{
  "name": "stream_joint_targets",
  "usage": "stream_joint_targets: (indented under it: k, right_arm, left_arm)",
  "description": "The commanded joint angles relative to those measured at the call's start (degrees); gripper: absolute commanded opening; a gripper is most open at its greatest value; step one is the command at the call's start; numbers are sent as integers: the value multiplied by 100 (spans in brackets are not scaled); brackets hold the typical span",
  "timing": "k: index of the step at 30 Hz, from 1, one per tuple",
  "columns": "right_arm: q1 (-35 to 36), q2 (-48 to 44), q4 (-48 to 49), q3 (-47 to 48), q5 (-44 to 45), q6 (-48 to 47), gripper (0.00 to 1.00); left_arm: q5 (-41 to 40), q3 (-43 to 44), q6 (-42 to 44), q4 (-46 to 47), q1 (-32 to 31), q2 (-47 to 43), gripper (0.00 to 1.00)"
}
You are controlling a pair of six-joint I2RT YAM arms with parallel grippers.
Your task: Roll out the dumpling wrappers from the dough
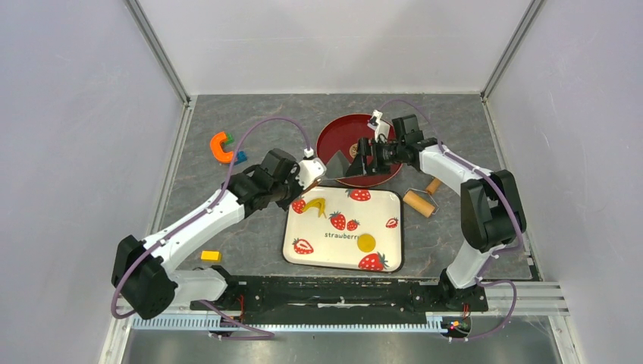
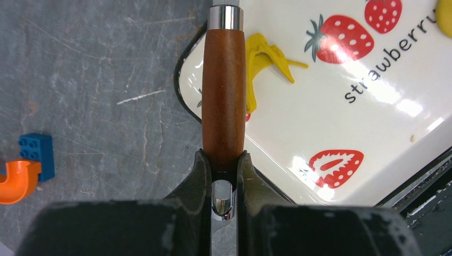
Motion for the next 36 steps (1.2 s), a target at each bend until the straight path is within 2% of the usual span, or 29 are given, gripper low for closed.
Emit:
stream_joint_targets:
  k: [1,10,20,30,36]
  right_arm:
    - [52,139,152,-91,30,4,92]
    - [52,191,62,-155,219,-78,92]
    - [-205,-612,74,-434,651,-313,95]
    - [-607,-1466,-775,-1429,1355,-803,96]
    - [-724,-2038,-998,-2156,1851,-703,95]
  left_arm:
    - [124,31,293,556,-35,-410,2]
    - [357,-133,371,718,-36,-672,2]
    - [13,-402,390,798,-35,-681,2]
    - [613,-1061,1878,692,-44,-1110,2]
    - [882,-1361,2150,798,-100,-1221,2]
